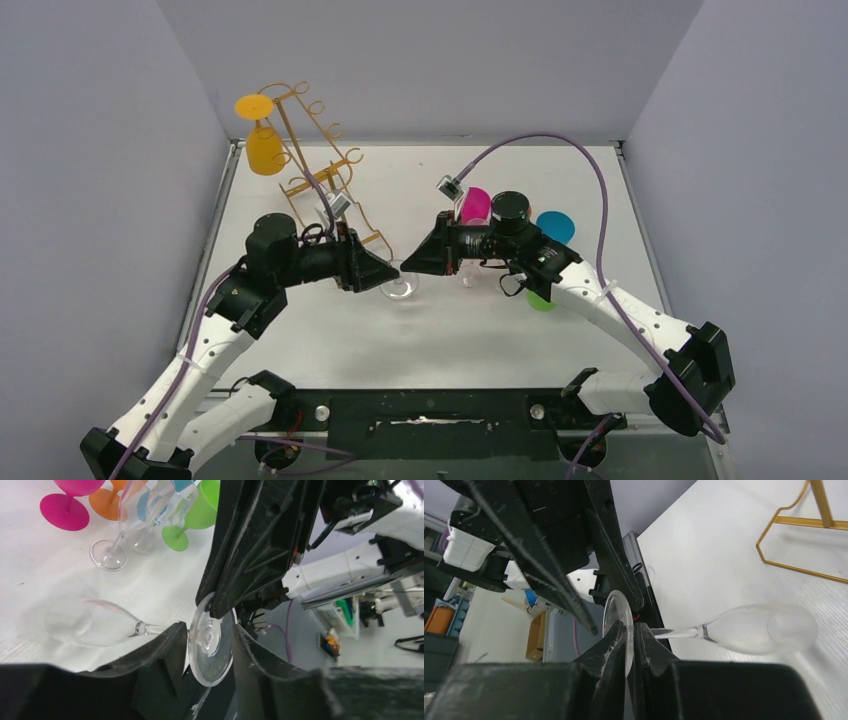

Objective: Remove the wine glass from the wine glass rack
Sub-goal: Place the wine glass at the center of the board.

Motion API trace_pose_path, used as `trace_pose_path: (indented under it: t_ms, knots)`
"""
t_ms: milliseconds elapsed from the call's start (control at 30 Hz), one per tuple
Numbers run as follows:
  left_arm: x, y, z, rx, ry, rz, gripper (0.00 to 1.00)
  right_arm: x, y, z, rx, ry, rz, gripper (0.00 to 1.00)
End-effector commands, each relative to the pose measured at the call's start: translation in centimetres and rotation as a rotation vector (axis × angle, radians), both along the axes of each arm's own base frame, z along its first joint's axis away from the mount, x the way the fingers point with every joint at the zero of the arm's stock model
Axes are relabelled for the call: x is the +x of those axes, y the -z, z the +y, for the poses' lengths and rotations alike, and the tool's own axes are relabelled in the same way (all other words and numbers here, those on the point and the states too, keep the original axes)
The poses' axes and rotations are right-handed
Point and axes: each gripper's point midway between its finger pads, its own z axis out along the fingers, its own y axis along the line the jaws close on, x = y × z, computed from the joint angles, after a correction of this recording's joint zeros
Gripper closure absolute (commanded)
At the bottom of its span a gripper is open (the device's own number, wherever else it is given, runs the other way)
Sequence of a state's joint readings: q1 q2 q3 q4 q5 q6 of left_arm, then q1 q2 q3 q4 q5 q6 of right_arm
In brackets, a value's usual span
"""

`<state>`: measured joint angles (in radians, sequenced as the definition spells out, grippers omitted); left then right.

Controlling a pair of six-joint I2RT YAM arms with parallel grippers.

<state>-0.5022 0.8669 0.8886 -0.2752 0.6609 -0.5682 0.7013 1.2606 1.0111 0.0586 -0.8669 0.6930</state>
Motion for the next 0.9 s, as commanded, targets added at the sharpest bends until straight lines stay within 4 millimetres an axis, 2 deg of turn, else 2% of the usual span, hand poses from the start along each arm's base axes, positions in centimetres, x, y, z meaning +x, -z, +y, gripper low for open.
trace_pose_path:
  t_ms: [0, 100, 200, 333, 567, 667, 767, 867]
  knots:
    - [-0.9, -1.3, -0.4, -0.002, 0.071, -0.043, 0.57, 1.4, -3.2, -0.5, 0.05, 0.107, -0.116, 1.0]
    - [-1.6, 0.4, -0.3, 0.048, 0.11, 0.027, 0.54, 2.0, -2.9, -1.0, 0.017, 0.162, -0.136, 1.0]
    - [-2.4, 1.0, -0.6, 0.034, 0.156, 0.063, 0.54, 2.3, -2.8, -1.5, 0.007, 0.197, -0.152, 1.0]
    - [-2.3, 0.8, -1.1, -0.03, 0.153, 0.079, 0.54, 2.2, -3.0, -1.6, 0.025, 0.206, -0.162, 1.0]
    - [-0.2, -0.5, -2.2, -0.197, 0.072, 0.109, 0.56, 2.1, -3.2, -0.4, 0.054, 0.143, -0.166, 1.0]
    - [-0.1, -0.2, -2.1, -0.221, 0.049, 0.122, 0.63, 2.3, -3.2, -0.3, 0.048, 0.149, -0.167, 1.0]
    - [-0.2, 0.2, -2.0, -0.219, 0.046, 0.131, 0.67, 2.1, -3.0, -0.6, 0.054, 0.16, -0.165, 1.0]
    - [-0.1, 0.3, -1.9, -0.218, 0.035, 0.132, 0.79, 1.7, -3.1, -0.8, 0.061, 0.16, -0.165, 1.0]
